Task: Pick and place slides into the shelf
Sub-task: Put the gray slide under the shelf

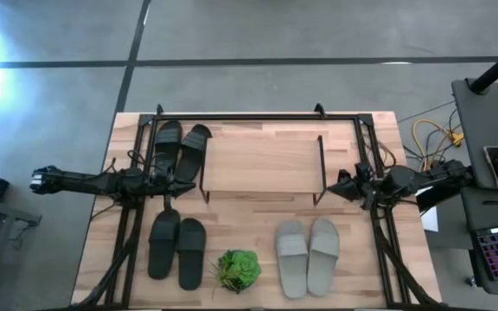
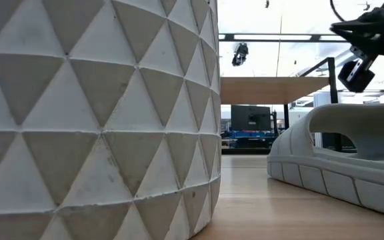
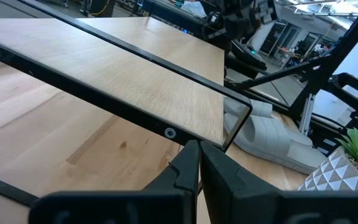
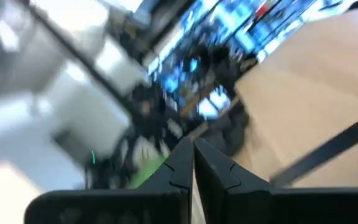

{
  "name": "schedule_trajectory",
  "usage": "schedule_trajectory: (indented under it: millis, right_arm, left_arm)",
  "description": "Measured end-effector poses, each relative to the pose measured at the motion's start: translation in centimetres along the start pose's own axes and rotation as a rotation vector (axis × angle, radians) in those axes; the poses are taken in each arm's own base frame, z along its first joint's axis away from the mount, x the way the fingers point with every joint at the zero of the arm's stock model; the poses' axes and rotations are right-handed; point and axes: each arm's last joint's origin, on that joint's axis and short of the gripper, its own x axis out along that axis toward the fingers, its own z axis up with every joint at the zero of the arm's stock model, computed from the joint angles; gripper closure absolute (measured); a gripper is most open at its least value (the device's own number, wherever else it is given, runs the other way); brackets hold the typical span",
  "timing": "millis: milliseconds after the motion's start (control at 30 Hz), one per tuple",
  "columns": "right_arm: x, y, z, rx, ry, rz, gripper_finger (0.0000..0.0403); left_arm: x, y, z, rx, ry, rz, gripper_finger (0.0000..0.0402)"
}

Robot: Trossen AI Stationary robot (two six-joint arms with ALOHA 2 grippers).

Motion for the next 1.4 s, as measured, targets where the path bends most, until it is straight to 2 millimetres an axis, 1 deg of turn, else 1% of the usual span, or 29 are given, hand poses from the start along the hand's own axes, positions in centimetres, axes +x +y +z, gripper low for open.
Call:
schedule_trajectory:
  millis: [67, 200, 267, 400, 467, 533, 600, 633, 767, 833, 900, 933, 1000, 1100, 1167, 1233, 1300, 1400]
  right_arm:
    - [0.0, 0.1, 0.3, 0.053, -0.052, -0.004, 0.0394]
    - [0.0, 0.3, 0.5, 0.135, -0.071, 0.021, 0.0394]
    - [0.0, 0.4, 0.6, 0.136, -0.083, 0.027, 0.0394]
    - [-0.1, 0.3, 0.9, 0.130, -0.158, -0.023, 0.0394]
    - [-0.1, 0.5, 1.2, 0.145, -0.216, -0.022, 0.0394]
    - [-0.2, 0.8, 1.8, 0.200, -0.304, -0.012, 0.0394]
    - [-0.4, 1.4, 2.5, 0.242, -0.377, 0.054, 0.0394]
    - [-0.6, 1.8, 3.0, 0.213, -0.415, 0.097, 0.0394]
    - [-2.1, 3.9, 5.0, 0.015, -0.605, 0.342, 0.0394]
    - [-2.5, 5.0, 5.8, -0.083, -0.647, 0.462, 0.0394]
    - [-1.9, 6.3, 6.6, -0.160, -0.596, 0.512, 0.0394]
    - [-1.3, 7.0, 6.9, -0.185, -0.547, 0.503, 0.0394]
    - [0.5, 8.1, 7.4, -0.216, -0.432, 0.424, 0.0394]
    - [3.7, 9.9, 8.3, -0.211, -0.303, 0.287, 0.0394]
    - [6.0, 11.0, 8.8, -0.203, -0.164, 0.163, 0.0394]
    - [7.9, 11.5, 8.7, -0.184, 0.025, -0.014, 0.0394]
    - [9.5, 11.8, 8.5, -0.159, 0.203, -0.190, 0.0394]
    - [11.3, 12.9, 8.0, -0.139, 0.412, -0.375, 0.0394]
  left_arm:
    - [0.0, 0.0, 0.0, 0.000, 0.001, -0.001, 0.0402]
    - [0.0, 0.0, 0.0, 0.000, 0.000, -0.001, 0.0402]
    - [0.0, 0.0, 0.0, 0.000, -0.001, 0.000, 0.0402]
    - [0.0, 0.0, 0.0, 0.000, -0.001, -0.001, 0.0402]
    - [0.0, 0.0, 0.0, 0.000, -0.002, -0.001, 0.0402]
    - [0.0, 0.0, 0.0, 0.000, -0.001, -0.001, 0.0402]
    - [0.0, 0.0, 0.0, 0.000, -0.002, -0.001, 0.0402]
    - [0.0, 0.0, 0.0, 0.000, -0.002, -0.001, 0.0402]
    - [0.0, 0.0, 0.0, 0.000, -0.002, -0.001, 0.0402]
    - [0.0, 0.0, 0.0, 0.000, -0.002, -0.001, 0.0402]
    - [0.0, 0.0, 0.0, 0.000, -0.002, -0.001, 0.0402]
    - [0.0, 0.0, 0.0, 0.000, -0.002, -0.002, 0.0402]
    - [0.0, 0.0, 0.0, 0.000, -0.002, -0.001, 0.0402]
    - [0.0, 0.0, 0.0, -0.001, -0.003, -0.002, 0.0402]
    - [0.0, 0.0, 0.0, -0.001, -0.002, -0.001, 0.0402]
    - [0.0, 0.0, 0.0, -0.001, -0.003, -0.001, 0.0402]
    - [0.0, 0.0, 0.0, 0.000, -0.002, -0.002, 0.0402]
    - [0.0, 0.0, 0.0, 0.000, -0.002, -0.001, 0.0402]
